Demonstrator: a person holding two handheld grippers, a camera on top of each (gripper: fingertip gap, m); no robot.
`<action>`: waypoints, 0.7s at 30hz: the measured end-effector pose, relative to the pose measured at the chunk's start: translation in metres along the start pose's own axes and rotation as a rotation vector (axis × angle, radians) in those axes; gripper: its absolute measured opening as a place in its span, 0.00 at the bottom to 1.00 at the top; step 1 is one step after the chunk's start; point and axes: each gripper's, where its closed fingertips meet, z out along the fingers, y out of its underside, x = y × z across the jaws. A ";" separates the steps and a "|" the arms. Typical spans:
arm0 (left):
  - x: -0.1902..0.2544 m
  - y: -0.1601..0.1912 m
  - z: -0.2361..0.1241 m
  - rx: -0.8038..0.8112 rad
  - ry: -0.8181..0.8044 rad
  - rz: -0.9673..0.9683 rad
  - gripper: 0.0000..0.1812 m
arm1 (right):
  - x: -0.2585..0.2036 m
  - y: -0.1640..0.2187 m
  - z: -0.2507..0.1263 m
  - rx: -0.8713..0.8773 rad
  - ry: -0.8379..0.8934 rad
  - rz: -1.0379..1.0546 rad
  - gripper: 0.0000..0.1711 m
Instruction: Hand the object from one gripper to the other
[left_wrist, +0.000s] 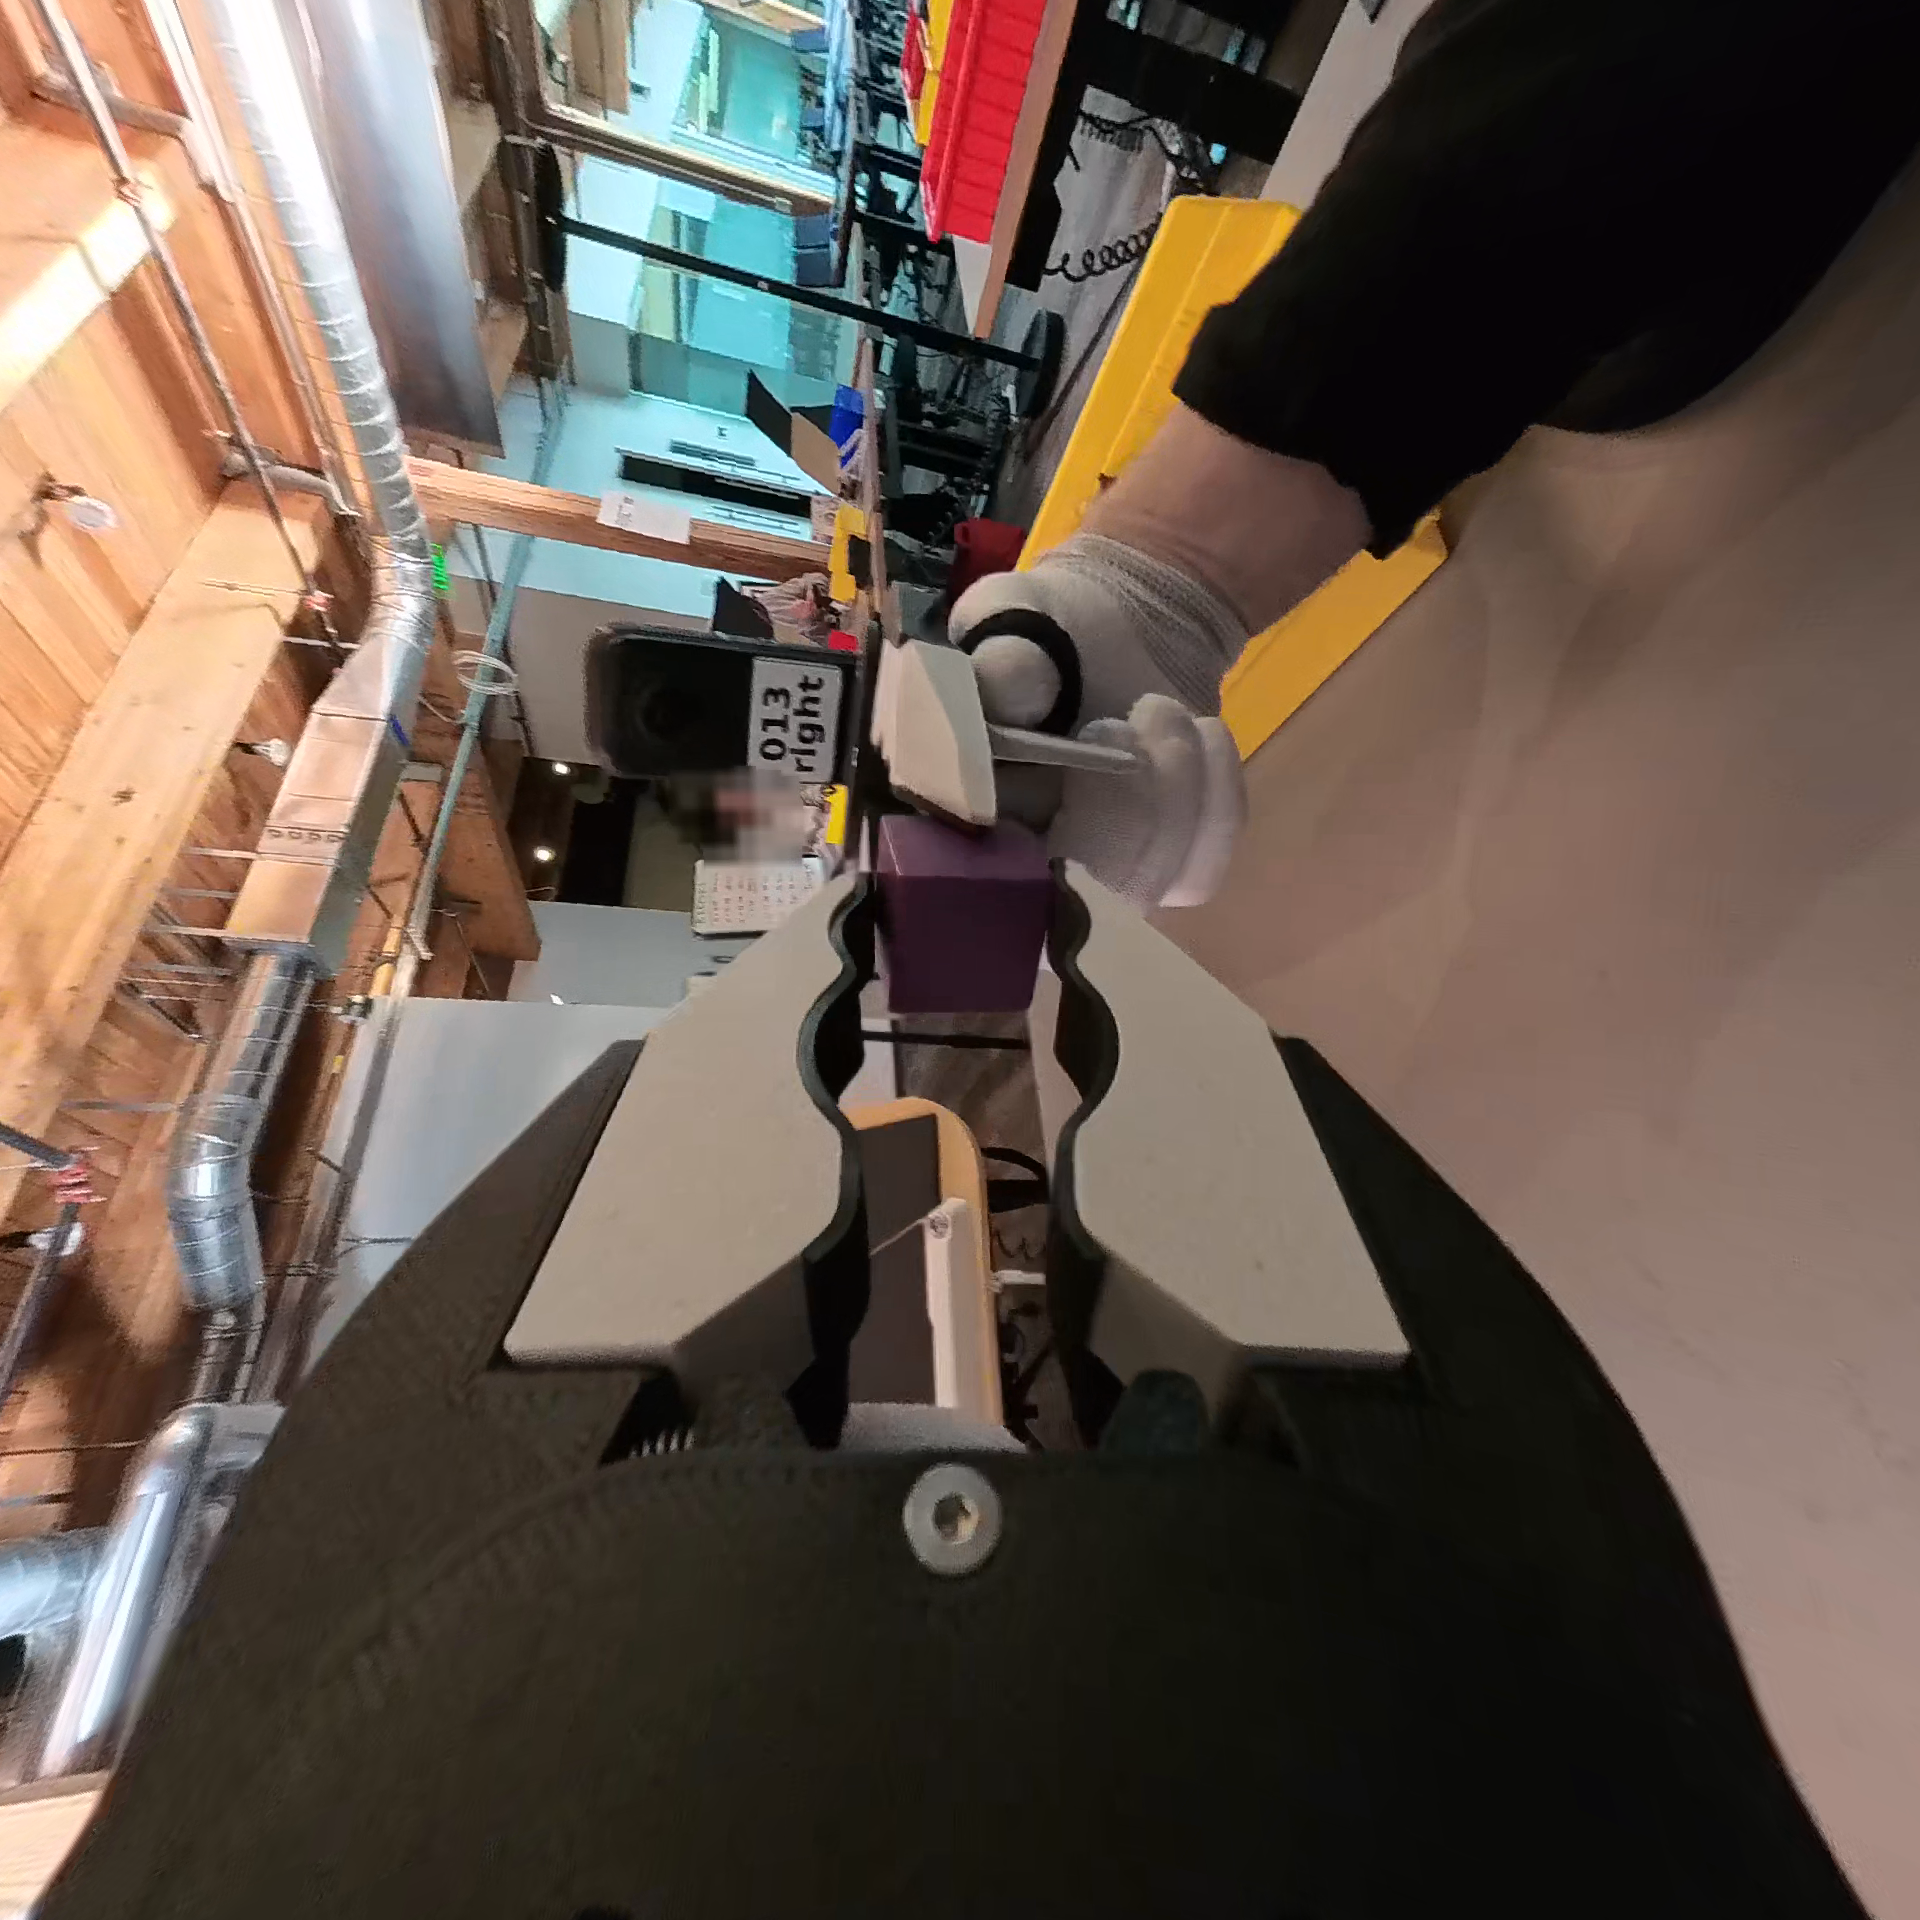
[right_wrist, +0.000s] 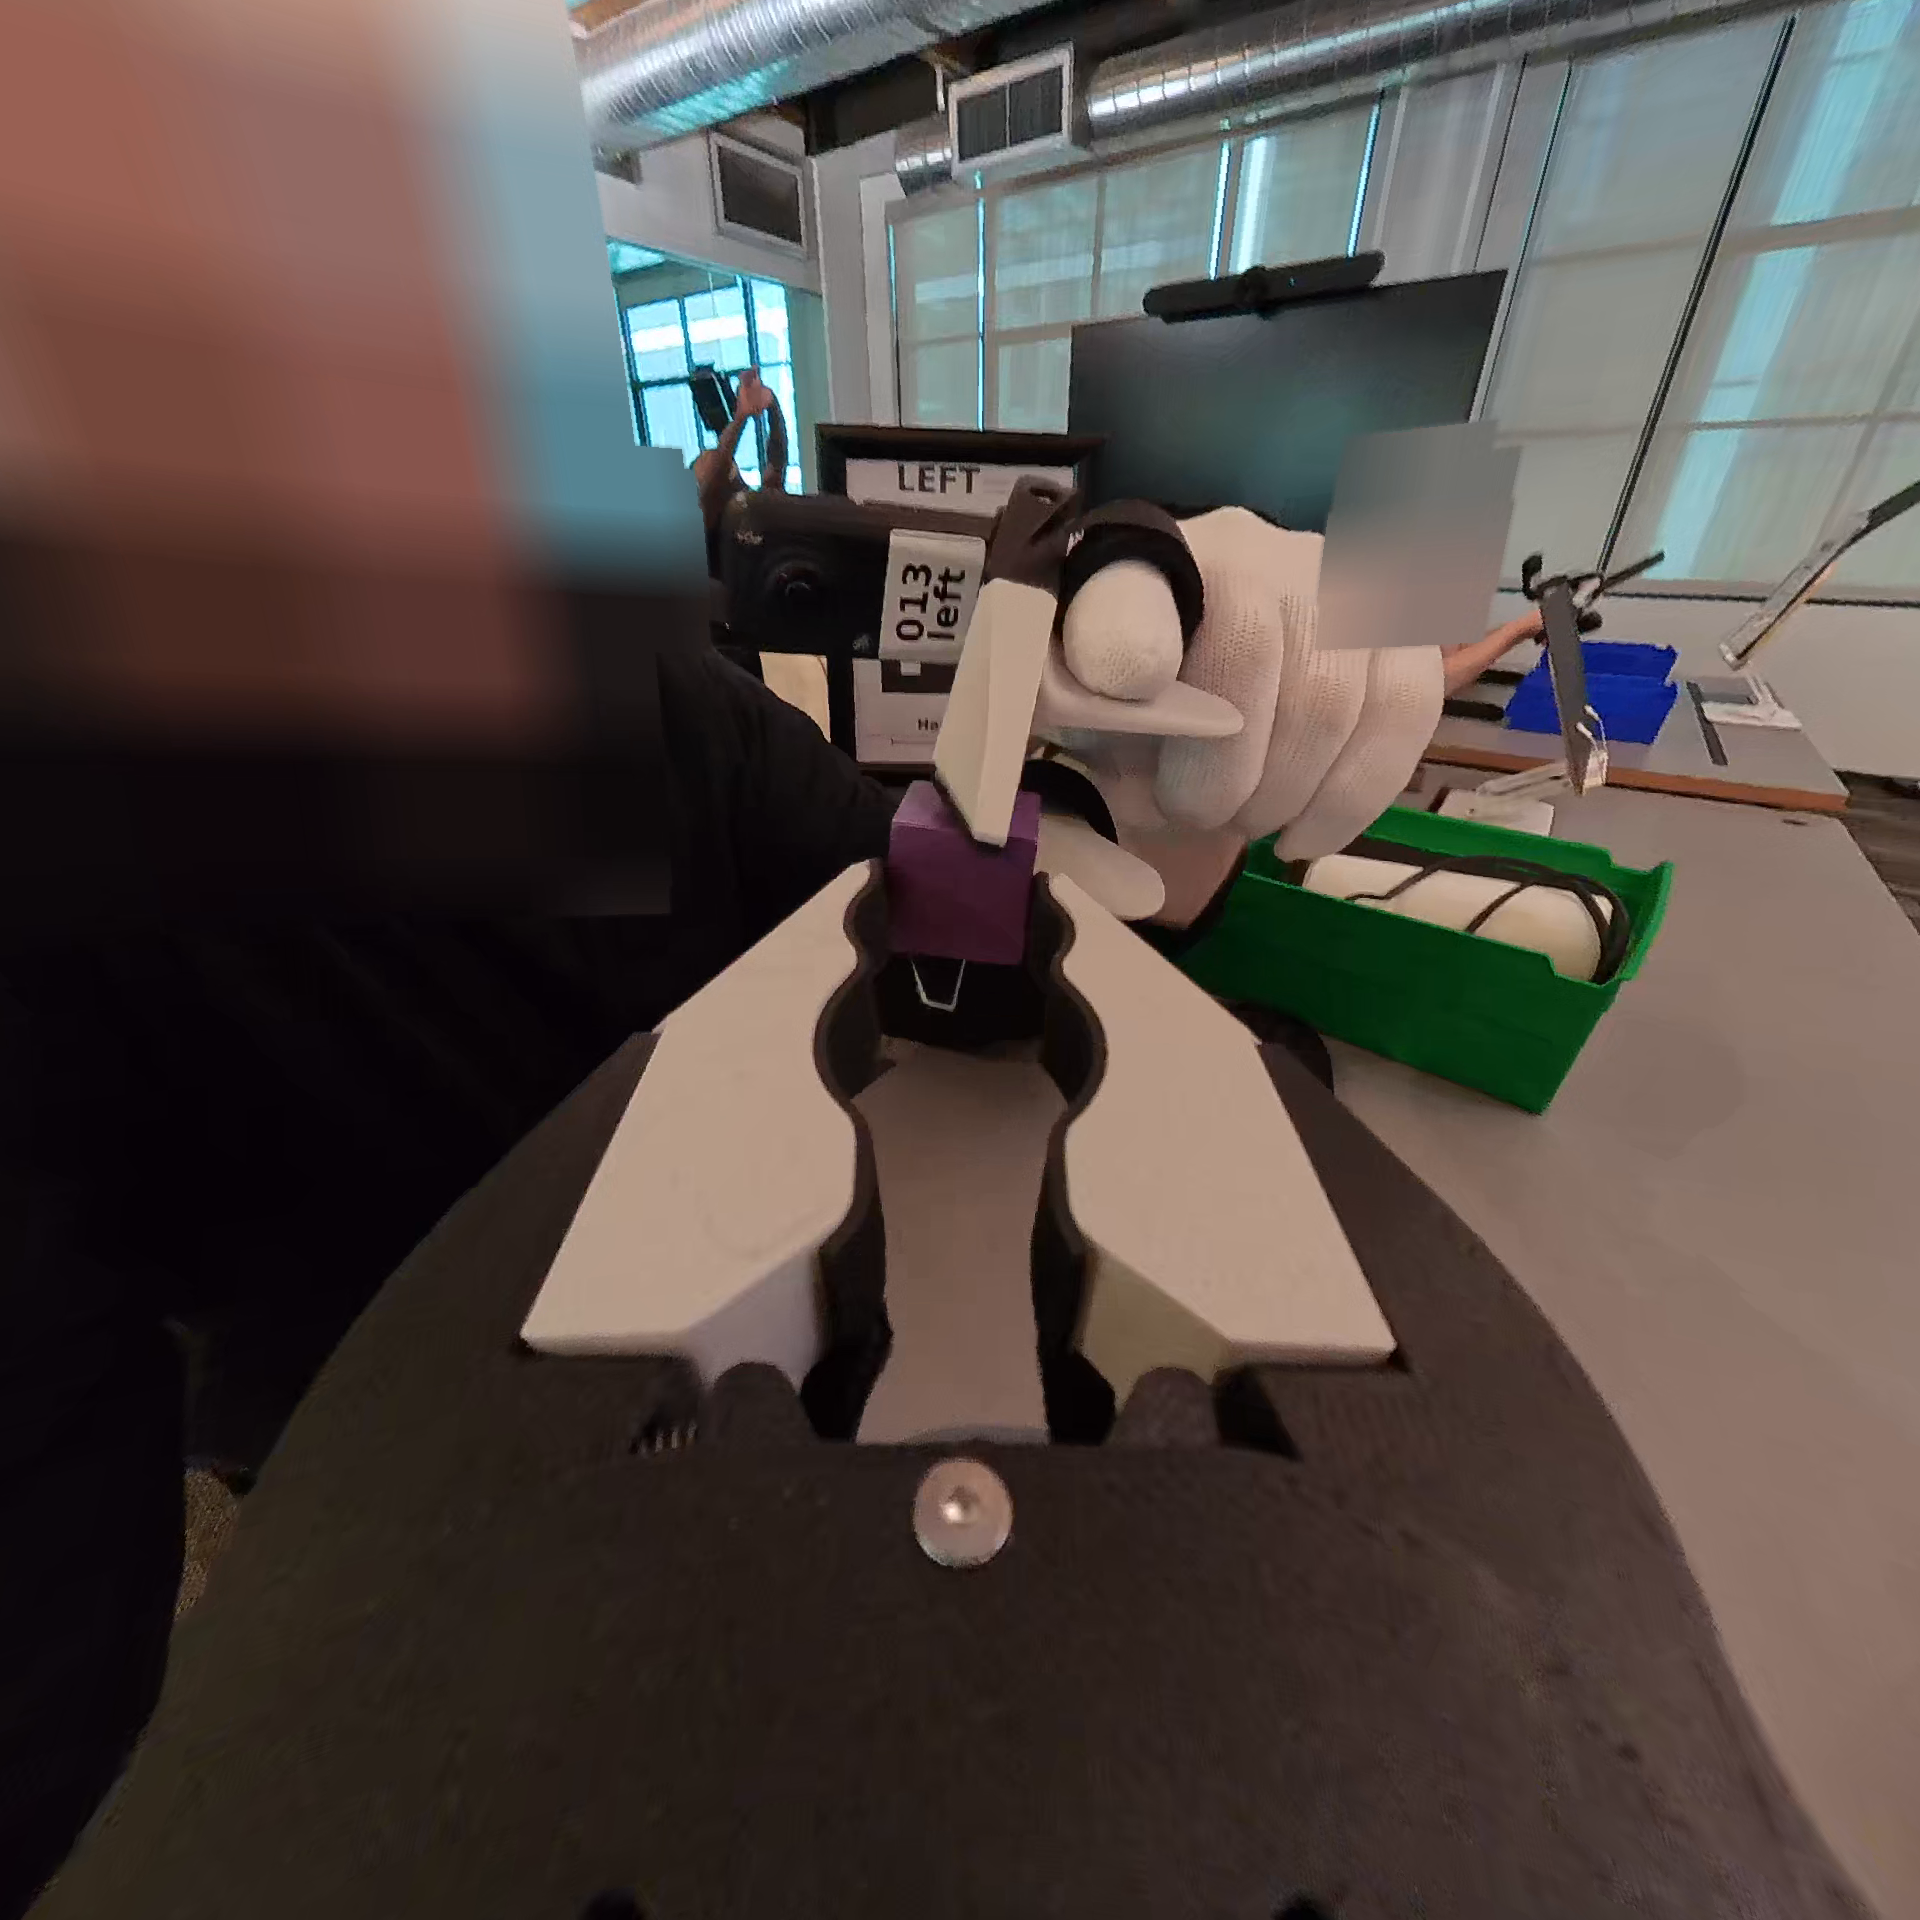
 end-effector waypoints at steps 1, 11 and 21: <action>-0.003 -0.001 0.000 0.006 -0.023 0.009 0.16 | 0.000 -0.003 -0.001 0.019 -0.004 -0.001 0.14; -0.024 0.036 -0.001 -0.172 -0.120 0.002 0.14 | 0.045 -0.015 -0.016 0.001 0.333 -0.082 0.26; -0.026 0.085 0.000 -0.463 -0.136 0.074 0.14 | 0.085 0.000 -0.013 -0.223 0.629 -0.072 0.32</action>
